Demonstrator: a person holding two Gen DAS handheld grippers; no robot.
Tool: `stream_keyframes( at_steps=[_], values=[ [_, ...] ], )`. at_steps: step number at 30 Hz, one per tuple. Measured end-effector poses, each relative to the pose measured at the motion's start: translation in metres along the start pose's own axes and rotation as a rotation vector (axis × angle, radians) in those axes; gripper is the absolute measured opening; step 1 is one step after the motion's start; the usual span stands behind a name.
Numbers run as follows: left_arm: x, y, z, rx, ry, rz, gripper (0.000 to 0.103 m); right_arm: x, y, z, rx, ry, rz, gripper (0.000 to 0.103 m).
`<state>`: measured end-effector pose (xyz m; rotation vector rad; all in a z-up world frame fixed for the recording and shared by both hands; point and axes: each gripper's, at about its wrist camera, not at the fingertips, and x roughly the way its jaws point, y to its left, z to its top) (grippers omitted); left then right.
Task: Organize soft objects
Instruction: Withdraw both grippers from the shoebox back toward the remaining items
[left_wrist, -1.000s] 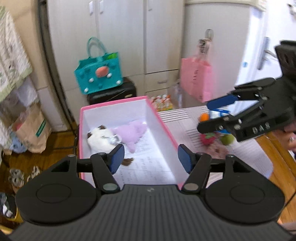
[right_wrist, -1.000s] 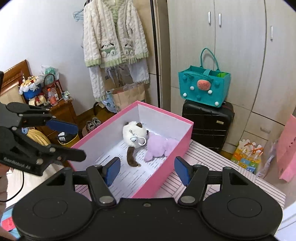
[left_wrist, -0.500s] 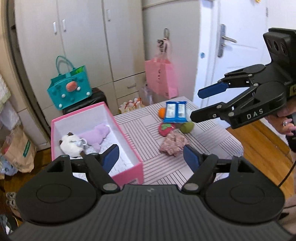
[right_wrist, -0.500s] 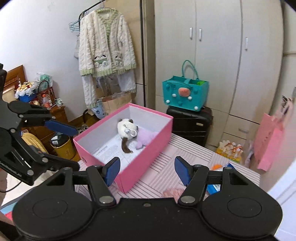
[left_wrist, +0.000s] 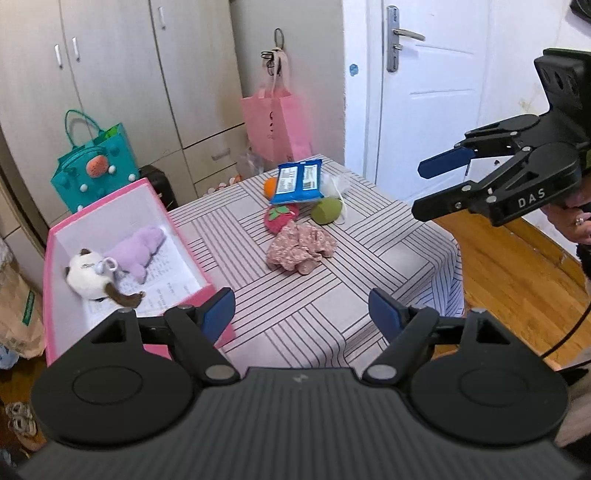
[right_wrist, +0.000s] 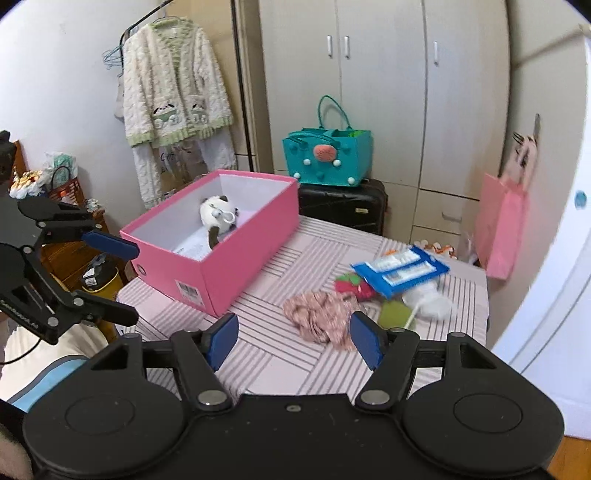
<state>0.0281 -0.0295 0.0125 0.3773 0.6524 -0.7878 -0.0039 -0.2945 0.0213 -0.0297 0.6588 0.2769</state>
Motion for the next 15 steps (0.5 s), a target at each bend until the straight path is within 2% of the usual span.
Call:
stream_keyframes(
  at_steps=[6, 11, 14, 15],
  values=[
    [0.030, -0.012, -0.011, 0.018, -0.067, 0.005, 0.079, 0.013, -0.019, -0.029, 0.063, -0.061, 0.025, 0.072],
    [0.059, -0.025, -0.009, 0.036, -0.105, 0.002, 0.079, 0.041, -0.035, -0.041, 0.073, -0.092, 0.035, 0.071],
    [0.080, -0.027, -0.005, 0.008, -0.104, -0.021, 0.079, 0.062, -0.044, -0.046, 0.062, -0.106, 0.023, 0.061],
    [0.089, -0.027, -0.004, -0.004, -0.102, -0.035, 0.079, 0.069, -0.046, -0.047, 0.053, -0.106, 0.017, 0.054]
  ],
)
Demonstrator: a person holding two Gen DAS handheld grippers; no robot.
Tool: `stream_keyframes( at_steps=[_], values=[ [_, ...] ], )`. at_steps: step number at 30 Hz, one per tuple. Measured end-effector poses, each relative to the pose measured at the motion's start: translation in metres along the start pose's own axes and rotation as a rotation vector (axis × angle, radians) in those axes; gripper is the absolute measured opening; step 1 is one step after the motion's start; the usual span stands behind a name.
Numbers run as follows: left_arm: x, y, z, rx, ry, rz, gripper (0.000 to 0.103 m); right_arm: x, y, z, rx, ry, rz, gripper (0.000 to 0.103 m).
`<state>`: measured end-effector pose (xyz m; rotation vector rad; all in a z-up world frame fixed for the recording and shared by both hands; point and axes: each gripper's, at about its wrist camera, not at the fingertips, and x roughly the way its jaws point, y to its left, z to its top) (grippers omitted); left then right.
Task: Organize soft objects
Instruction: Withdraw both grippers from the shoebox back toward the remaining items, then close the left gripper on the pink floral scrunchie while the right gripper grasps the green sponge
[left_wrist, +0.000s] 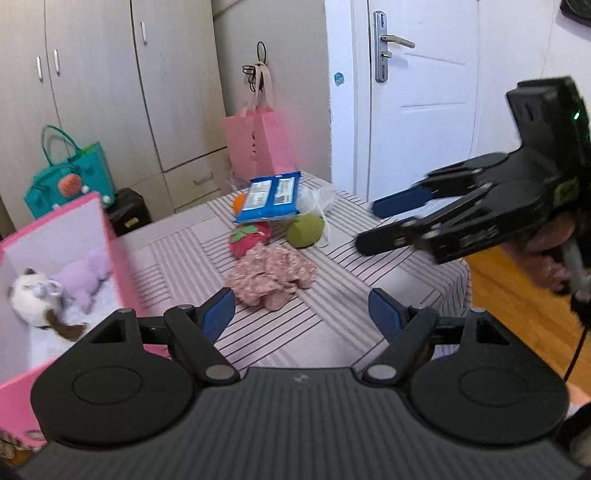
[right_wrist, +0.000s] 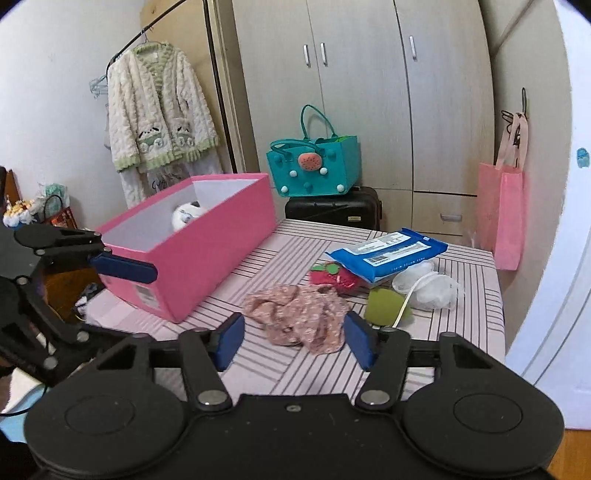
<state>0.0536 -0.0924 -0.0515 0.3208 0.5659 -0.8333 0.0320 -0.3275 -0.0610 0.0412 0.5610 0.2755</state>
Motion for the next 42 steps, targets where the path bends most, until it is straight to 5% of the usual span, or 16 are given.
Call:
stream_keyframes(
  at_steps=[4, 21, 32, 35, 39, 42],
  values=[
    [0.032, 0.004, 0.000, -0.041, 0.000, -0.002, 0.079, 0.027, -0.009, 0.000, -0.062, 0.014, -0.040, 0.048],
    [0.128, 0.027, 0.004, -0.155, -0.030, 0.136, 0.079, 0.109, -0.053, 0.010, -0.088, 0.048, -0.158, 0.048],
    [0.157, 0.030, -0.006, -0.196, 0.041, 0.166, 0.079, 0.127, -0.061, 0.002, -0.124, 0.089, -0.238, 0.055],
    [0.157, 0.027, -0.007, -0.191, 0.039, 0.182, 0.078, 0.131, -0.061, 0.000, -0.127, 0.093, -0.251, 0.048],
    [0.153, 0.022, -0.007, -0.175, 0.035, 0.188, 0.041, 0.123, -0.059, -0.001, -0.118, 0.063, -0.254, 0.046],
    [0.150, 0.019, -0.007, -0.176, 0.027, 0.180, 0.031, 0.113, -0.056, 0.001, -0.095, 0.048, -0.229, 0.046]
  ],
)
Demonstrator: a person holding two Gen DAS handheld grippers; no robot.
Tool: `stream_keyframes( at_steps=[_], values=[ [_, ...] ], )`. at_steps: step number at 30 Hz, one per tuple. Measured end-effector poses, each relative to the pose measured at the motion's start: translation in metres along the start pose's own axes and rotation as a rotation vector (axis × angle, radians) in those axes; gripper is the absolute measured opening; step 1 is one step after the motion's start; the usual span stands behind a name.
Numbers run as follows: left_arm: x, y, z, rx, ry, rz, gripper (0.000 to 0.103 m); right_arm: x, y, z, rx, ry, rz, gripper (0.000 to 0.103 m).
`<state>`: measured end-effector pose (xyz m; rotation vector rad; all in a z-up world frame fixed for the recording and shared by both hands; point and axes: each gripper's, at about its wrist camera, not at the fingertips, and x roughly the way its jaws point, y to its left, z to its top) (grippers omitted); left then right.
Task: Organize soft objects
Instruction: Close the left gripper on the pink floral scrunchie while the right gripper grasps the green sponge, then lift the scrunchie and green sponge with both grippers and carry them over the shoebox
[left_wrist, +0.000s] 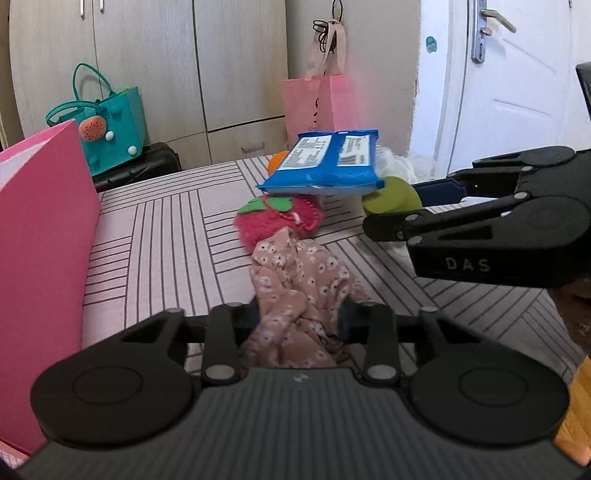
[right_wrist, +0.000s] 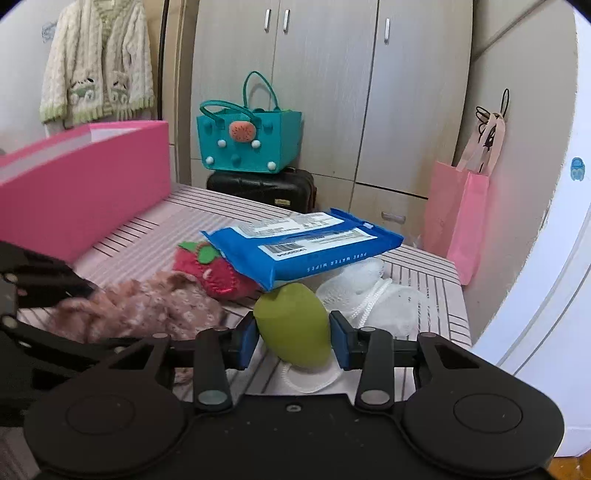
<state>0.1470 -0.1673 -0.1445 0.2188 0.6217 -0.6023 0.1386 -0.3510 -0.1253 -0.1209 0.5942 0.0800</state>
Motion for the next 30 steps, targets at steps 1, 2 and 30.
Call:
stream_keyframes(
  at_steps=[1, 2, 30],
  values=[
    [0.000, 0.000, 0.000, -0.004, -0.003, -0.001, 0.030, -0.004, -0.001, 0.001, 0.019, -0.002, 0.010, 0.046],
    [-0.001, 0.000, -0.001, -0.009, -0.006, -0.002, 0.028, -0.007, -0.002, 0.001, 0.043, -0.005, 0.023, 0.046],
    [-0.086, 0.048, -0.032, -0.223, 0.152, -0.255, 0.022, -0.065, 0.042, -0.031, 0.180, 0.175, 0.320, 0.047]
  ],
)
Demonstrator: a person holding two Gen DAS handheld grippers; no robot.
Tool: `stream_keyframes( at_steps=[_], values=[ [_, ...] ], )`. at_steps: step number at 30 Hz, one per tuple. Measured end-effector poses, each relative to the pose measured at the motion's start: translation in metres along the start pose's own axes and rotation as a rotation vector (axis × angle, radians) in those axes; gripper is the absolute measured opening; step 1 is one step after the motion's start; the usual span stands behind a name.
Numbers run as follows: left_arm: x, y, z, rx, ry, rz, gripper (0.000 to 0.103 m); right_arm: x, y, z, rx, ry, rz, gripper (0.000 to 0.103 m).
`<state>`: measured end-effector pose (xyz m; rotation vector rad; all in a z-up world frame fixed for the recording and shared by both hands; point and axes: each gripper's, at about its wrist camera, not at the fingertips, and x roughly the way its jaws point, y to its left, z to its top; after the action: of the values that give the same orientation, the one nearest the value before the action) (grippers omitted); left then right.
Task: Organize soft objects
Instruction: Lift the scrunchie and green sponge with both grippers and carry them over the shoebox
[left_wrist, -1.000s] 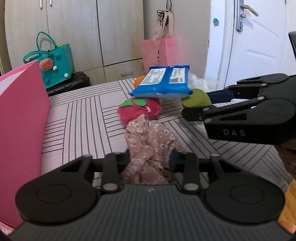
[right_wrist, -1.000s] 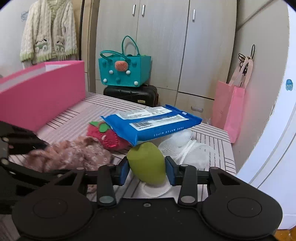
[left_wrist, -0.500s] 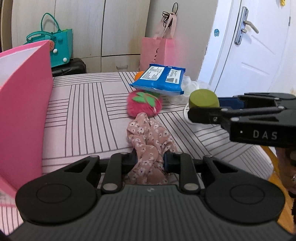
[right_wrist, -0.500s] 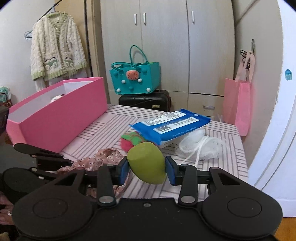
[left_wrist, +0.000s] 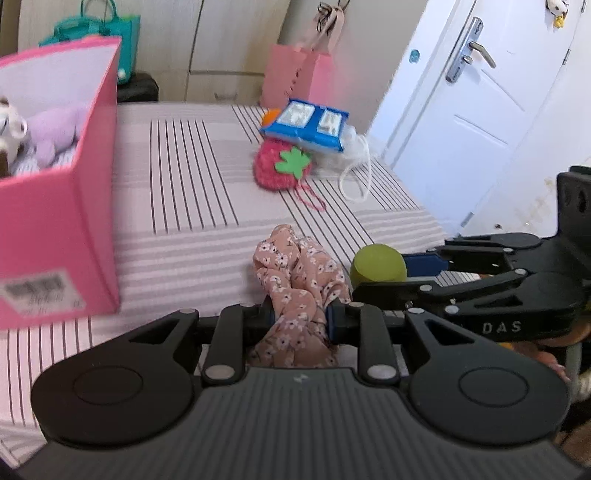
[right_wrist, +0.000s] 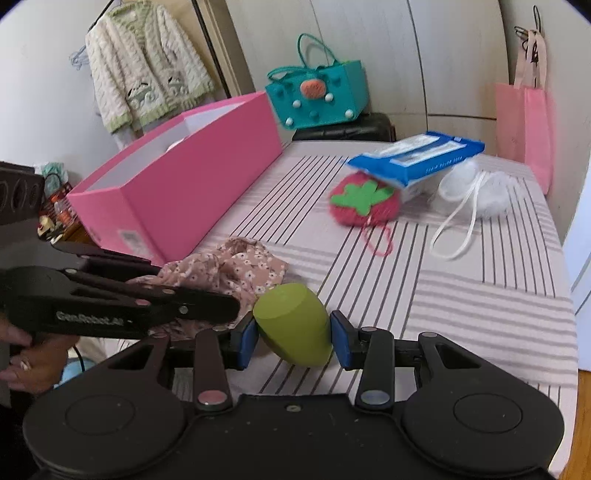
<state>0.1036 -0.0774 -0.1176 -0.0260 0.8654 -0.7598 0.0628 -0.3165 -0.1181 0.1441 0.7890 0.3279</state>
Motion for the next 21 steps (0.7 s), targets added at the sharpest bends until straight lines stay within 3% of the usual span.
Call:
stream_keyframes(
  at_steps=[8, 15, 21],
  values=[
    [-0.035, 0.012, -0.010, -0.008, 0.054, -0.009, 0.022, -0.008, 0.025, 0.004, -0.019, 0.063, 0.067, 0.047],
    [-0.078, 0.024, -0.001, 0.036, 0.071, 0.012, 0.022, -0.010, 0.059, 0.018, -0.072, 0.119, 0.164, 0.048],
    [-0.120, 0.037, 0.017, 0.090, 0.068, 0.092, 0.022, -0.015, 0.078, 0.035, -0.090, 0.152, 0.256, 0.048]
  ],
)
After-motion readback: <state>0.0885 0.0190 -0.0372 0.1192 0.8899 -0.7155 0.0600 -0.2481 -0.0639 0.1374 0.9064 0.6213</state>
